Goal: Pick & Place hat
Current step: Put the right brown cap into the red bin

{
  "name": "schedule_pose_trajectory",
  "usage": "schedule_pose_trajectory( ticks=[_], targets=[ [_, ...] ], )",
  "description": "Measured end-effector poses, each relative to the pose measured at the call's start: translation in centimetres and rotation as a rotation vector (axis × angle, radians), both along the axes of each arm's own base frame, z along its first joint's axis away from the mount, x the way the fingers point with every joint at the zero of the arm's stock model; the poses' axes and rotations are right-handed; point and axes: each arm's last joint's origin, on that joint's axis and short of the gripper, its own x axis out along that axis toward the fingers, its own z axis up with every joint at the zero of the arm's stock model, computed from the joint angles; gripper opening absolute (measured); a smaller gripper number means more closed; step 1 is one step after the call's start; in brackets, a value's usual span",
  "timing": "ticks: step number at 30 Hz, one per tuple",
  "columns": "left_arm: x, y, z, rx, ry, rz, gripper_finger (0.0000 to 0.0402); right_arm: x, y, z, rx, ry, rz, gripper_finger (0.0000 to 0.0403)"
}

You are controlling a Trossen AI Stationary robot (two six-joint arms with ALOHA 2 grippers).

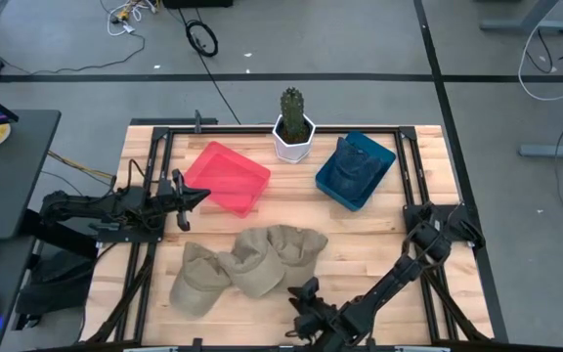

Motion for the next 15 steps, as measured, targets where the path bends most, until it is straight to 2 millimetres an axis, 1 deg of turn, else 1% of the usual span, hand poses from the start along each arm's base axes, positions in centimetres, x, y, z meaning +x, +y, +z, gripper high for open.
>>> schedule_pose_trajectory(
  ticks=[3,7,12,15],
  targets=[
    [0.00,0.00,0.00,0.000,0.000,0.000,0.0005,-0.12,0.39,0.16,-0.037,-0.009,0.024,0.0192],
    [0.00,0.00,0.00,0.000,0.000,0.000,0.0005,0.08,0.46,0.22,0.000,-0.021,0.023,0.0192],
    [0.00,0.00,0.00,0.000,0.000,0.000,0.0005,0.38,0.06,0.00,0.002,-0.018,0.006,0.0192],
    [0.00,0.00,0.00,0.000,0.000,0.000,0.0005,0.66,-0.23,-0.51,0.002,0.007,0.009,0.0192]
  ],
)
